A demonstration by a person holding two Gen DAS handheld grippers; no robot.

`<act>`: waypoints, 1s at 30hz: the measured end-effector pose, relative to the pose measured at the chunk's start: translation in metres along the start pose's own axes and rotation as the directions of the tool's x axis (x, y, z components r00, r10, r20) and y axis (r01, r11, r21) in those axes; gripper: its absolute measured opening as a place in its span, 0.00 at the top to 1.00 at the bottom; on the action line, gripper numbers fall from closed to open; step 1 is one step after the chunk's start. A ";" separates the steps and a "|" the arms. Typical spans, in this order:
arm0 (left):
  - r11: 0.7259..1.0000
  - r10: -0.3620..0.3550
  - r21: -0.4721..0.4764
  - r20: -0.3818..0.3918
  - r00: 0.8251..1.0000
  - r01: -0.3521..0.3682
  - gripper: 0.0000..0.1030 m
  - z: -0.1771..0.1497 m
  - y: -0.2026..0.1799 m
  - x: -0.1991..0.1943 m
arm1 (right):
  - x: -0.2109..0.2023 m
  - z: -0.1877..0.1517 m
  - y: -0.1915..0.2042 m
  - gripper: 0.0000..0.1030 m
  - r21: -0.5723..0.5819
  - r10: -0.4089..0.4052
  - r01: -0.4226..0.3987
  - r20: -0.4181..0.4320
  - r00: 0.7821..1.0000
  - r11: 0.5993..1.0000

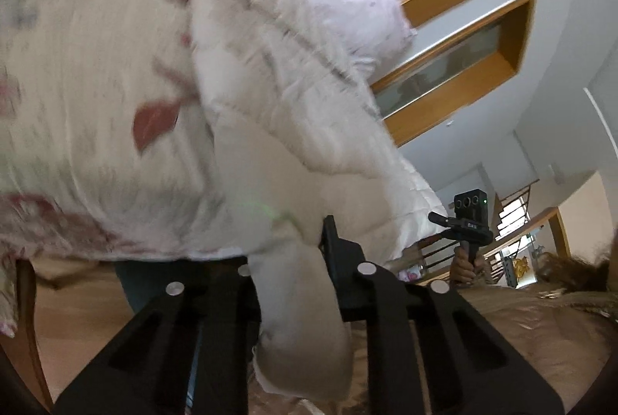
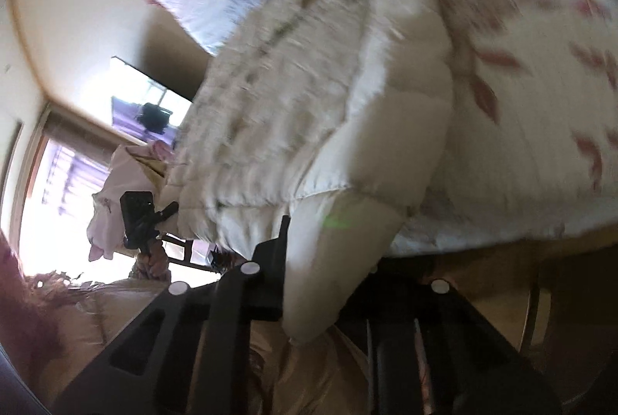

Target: Fold large clothes

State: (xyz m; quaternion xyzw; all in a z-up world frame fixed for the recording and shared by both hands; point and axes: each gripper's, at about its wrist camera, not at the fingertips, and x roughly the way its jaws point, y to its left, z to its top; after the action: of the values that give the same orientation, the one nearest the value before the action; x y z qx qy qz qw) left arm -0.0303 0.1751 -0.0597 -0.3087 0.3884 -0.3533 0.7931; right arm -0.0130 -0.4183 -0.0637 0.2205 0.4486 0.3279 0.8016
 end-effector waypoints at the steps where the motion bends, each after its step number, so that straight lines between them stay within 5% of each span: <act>1: 1.000 -0.004 0.015 0.019 1.000 0.003 0.85 0.003 -0.004 -0.004 | -0.003 0.003 0.008 0.85 -0.027 0.001 0.000 0.025 1.000 1.000; 5: 0.997 0.018 0.069 0.092 0.996 -0.024 0.85 0.024 -0.019 -0.019 | -0.015 0.019 0.034 0.86 -0.097 -0.038 0.053 0.145 0.989 0.994; 8: 0.993 0.055 0.099 0.157 0.986 -0.071 0.85 0.045 -0.032 -0.024 | -0.026 0.034 0.050 0.87 -0.120 -0.086 0.125 0.288 0.954 0.985; 12: 0.985 0.124 0.088 0.251 0.960 -0.150 0.85 0.082 -0.045 -0.022 | -0.038 0.060 0.059 0.87 -0.106 -0.171 0.241 0.441 0.881 0.965; 16: 0.970 0.213 0.039 0.333 0.918 -0.240 0.85 0.123 -0.049 -0.015 | -0.028 0.092 0.085 0.87 -0.106 -0.311 0.446 0.576 0.757 0.889; 21: 0.954 0.281 -0.005 0.372 0.885 -0.301 0.85 0.167 -0.044 0.000 | -0.010 0.124 0.107 0.87 -0.113 -0.371 0.583 0.671 0.642 0.804; 30: 0.943 0.318 -0.033 0.383 0.867 -0.332 0.85 0.232 -0.034 0.024 | 0.013 0.187 0.108 0.87 -0.056 -0.407 0.623 0.711 0.574 0.780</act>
State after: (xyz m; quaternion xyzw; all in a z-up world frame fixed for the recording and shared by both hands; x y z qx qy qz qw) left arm 0.1632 0.1869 0.0746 -0.2884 0.2664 -0.1544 0.9067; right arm 0.1179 -0.3462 0.0924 0.0552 0.1224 0.0402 0.9901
